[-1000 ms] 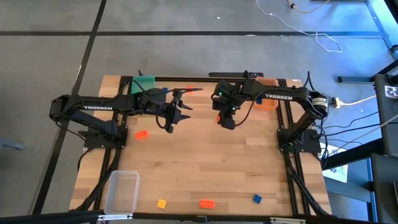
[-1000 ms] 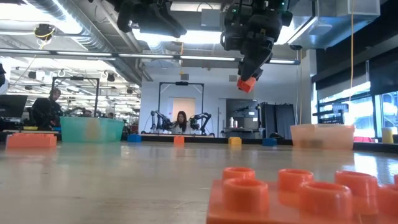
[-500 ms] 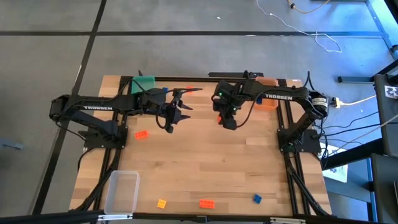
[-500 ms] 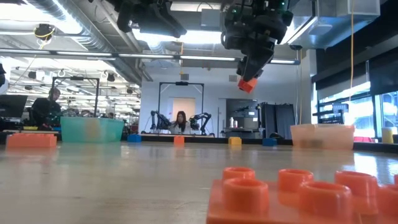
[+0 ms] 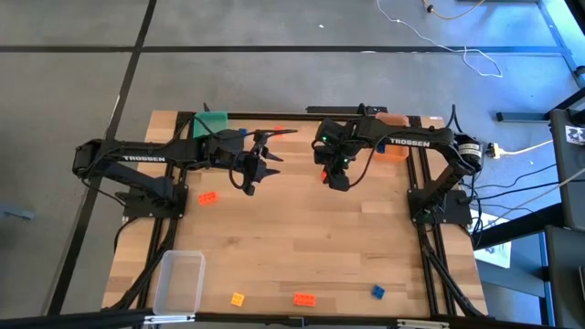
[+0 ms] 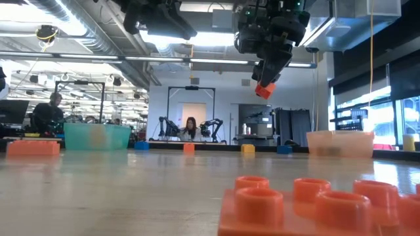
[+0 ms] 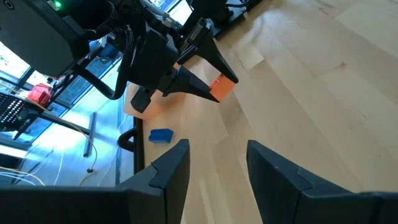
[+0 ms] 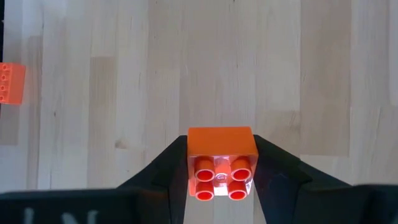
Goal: Sort & place blocks by color
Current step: Put the orange game piece into the transparent bin
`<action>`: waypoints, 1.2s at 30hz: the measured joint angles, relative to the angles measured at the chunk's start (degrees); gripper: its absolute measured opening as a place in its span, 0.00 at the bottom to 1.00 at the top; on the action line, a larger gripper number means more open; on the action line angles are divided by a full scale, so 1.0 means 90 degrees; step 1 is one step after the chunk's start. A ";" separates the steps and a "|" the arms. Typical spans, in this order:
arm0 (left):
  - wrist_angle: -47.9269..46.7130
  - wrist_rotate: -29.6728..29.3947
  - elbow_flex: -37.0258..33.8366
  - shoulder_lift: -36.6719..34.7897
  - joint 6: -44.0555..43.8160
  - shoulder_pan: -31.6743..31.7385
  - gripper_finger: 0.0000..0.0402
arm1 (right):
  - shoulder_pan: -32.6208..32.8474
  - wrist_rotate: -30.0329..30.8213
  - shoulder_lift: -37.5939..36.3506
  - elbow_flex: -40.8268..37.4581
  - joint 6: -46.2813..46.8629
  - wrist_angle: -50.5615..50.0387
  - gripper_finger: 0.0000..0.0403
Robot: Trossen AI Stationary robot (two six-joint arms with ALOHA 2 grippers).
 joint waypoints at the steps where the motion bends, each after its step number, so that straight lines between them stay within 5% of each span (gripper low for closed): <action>1: 0.0000 -0.0039 0.0000 0.0000 0.0002 -0.0002 0.37 | 0.0000 -0.0002 0.0000 0.0000 0.0000 0.0000 0.35; 36: -0.0049 -0.0641 0.0000 0.0000 0.0053 0.0000 0.39 | 0.0000 0.0000 0.0000 0.0000 -0.0003 0.0007 0.35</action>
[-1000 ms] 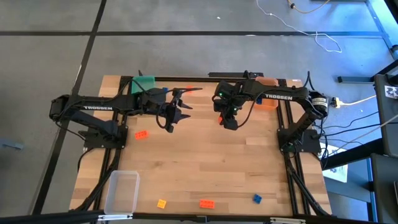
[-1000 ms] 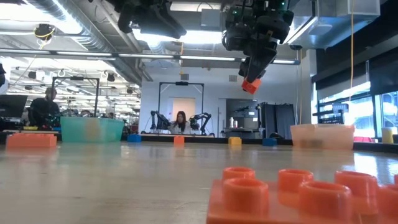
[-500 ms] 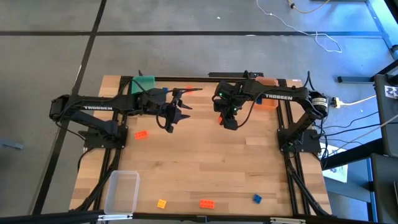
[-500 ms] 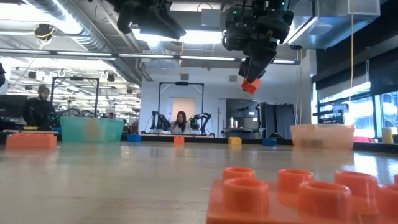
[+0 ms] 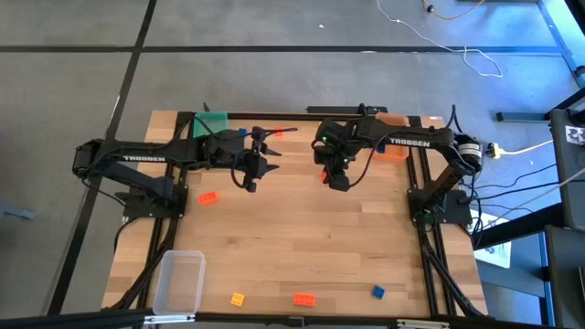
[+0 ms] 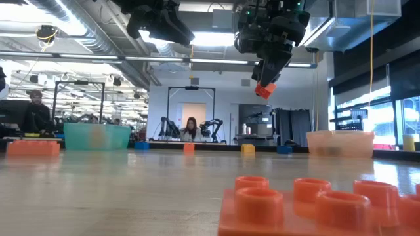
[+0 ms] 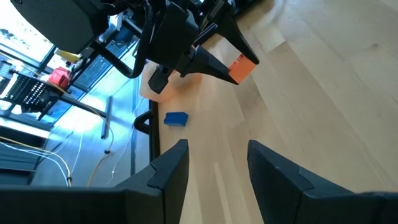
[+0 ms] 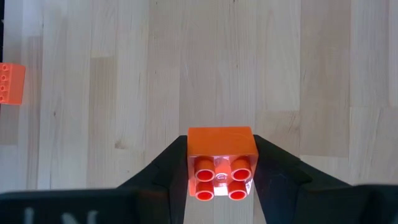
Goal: Sort & place blocks by color
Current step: Put the orange game piece into the transparent bin
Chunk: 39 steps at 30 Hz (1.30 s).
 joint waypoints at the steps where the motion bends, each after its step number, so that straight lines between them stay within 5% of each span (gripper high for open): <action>1: 0.0000 -0.0002 0.0000 0.0000 0.0002 0.0000 0.41 | 0.0000 0.0000 0.0000 0.0001 0.0001 0.0000 0.35; 12: 0.0024 -0.0304 0.0000 0.0000 0.0479 0.0000 0.63 | 0.0002 0.0000 0.0000 0.0001 0.0001 0.0002 0.35; 39: 0.0077 -0.0303 0.0000 0.0000 0.0488 0.0000 0.63 | 0.0010 0.0000 0.0000 0.0000 -0.0180 0.0002 0.35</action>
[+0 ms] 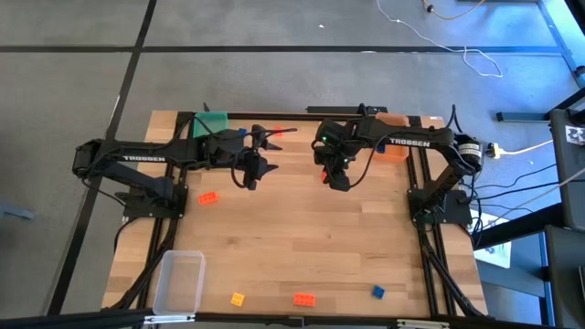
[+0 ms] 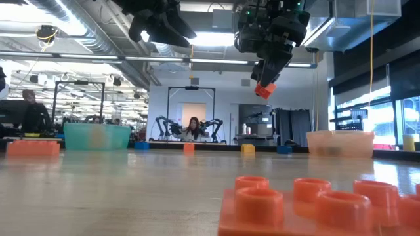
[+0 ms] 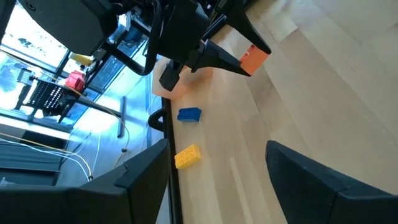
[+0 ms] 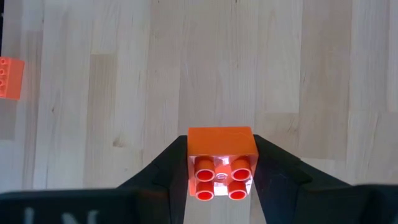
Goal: Sort & place blocks by color
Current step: Put the orange game piece into the transparent bin
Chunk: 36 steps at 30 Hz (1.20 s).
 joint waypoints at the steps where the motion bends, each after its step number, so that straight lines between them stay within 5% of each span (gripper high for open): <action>1: 0.0001 0.0020 0.0000 0.0000 0.0000 0.0000 0.63 | 0.0000 0.0000 0.0000 0.0002 0.0013 0.0000 0.35; 28: 0.1248 0.0663 0.0004 0.0488 -0.0811 0.0002 0.63 | 0.0397 -0.0168 0.0007 0.0554 0.0186 -0.0617 0.35; 36: 0.1717 0.1333 -0.0005 0.1358 0.0863 -0.0199 0.63 | 0.0403 -0.0233 0.0005 0.1140 0.0207 -0.0598 0.35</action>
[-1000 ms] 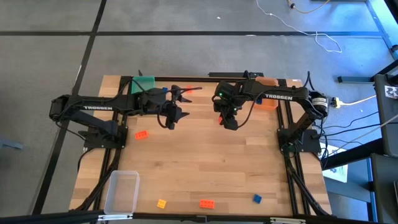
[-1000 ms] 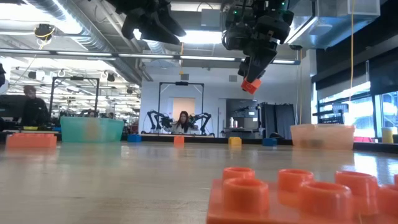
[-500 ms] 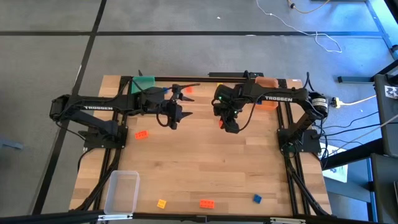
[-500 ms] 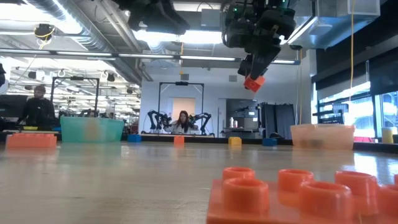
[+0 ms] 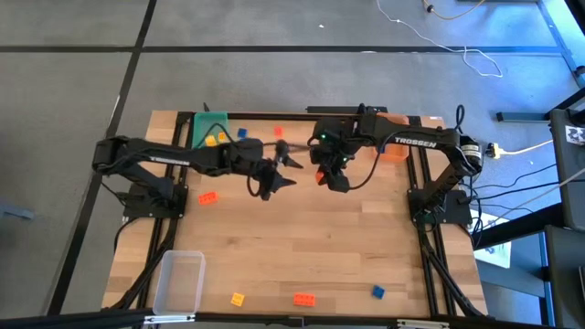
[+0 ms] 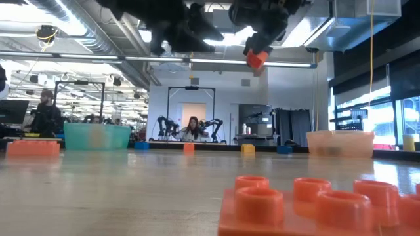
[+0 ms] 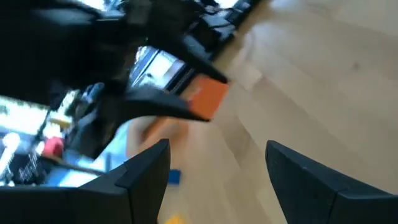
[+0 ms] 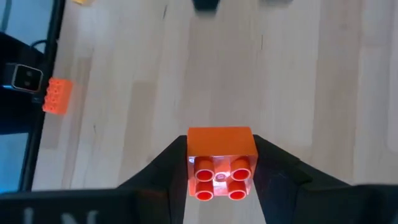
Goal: Sort & place blocks by color
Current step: Put the orange game piece into the transparent bin
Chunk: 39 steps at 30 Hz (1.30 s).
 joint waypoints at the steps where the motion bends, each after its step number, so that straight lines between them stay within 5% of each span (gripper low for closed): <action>1: 0.0172 0.0004 -0.0005 0.0118 0.0257 -0.0054 0.63 | 0.0000 -0.0084 0.0000 0.0004 -0.0006 0.0007 0.35; 13: 0.2290 0.0023 -0.0003 0.1086 0.1795 -0.0236 0.63 | 0.0017 -0.0221 0.0000 0.0001 -0.0176 0.0039 0.35; 39: 0.2350 0.0132 0.0000 0.1263 0.1429 -0.0188 0.63 | 0.0299 -0.0253 0.0206 -0.0005 -0.0379 0.0849 0.35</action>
